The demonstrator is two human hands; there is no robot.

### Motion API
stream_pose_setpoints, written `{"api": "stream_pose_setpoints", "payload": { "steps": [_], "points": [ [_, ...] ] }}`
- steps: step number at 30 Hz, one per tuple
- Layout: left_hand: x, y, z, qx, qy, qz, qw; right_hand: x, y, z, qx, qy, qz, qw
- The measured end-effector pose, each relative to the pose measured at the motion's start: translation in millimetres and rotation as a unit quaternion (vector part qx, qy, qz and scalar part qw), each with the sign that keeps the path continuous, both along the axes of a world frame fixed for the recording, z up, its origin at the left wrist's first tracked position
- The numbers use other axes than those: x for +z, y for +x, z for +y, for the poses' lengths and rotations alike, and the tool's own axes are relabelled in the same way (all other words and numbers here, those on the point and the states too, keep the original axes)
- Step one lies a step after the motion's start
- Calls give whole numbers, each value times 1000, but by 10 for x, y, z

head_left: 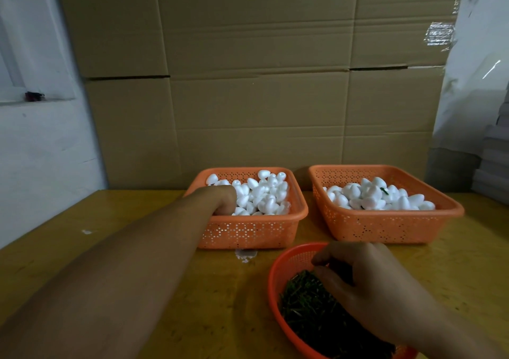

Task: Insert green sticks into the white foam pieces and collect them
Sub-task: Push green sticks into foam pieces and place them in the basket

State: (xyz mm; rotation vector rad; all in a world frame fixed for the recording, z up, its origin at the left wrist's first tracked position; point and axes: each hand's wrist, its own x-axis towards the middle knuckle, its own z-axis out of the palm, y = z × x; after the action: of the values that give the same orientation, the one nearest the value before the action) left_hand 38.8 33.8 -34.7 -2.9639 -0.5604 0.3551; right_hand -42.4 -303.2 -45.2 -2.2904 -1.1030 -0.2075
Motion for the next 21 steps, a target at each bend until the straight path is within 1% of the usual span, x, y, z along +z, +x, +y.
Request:
{"api": "stream_pose_setpoints", "payload": {
  "steps": [8,10,12,15,18,21],
  "points": [
    [105,-83,-180,4,-35,-26,999,8,-14,3,5,-22,-6,1000],
    [147,-99,-180,18,-76,-55,995,12,-14,1,6,-24,-9,1000],
    [188,-121,-166,22,-129,-108,985,15,-12,0,6,-26,-11,1000],
    [245,-174,-179,14,-200,-215,956,17,-13,-2,3,-32,-14,999],
    [303,-316,-296,-15,-272,-322,907,24,-20,2,1,-40,-9,999],
    [348,-577,-494,-58,-327,-381,863,35,-24,8,5,-63,-3,998]
  ]
}}
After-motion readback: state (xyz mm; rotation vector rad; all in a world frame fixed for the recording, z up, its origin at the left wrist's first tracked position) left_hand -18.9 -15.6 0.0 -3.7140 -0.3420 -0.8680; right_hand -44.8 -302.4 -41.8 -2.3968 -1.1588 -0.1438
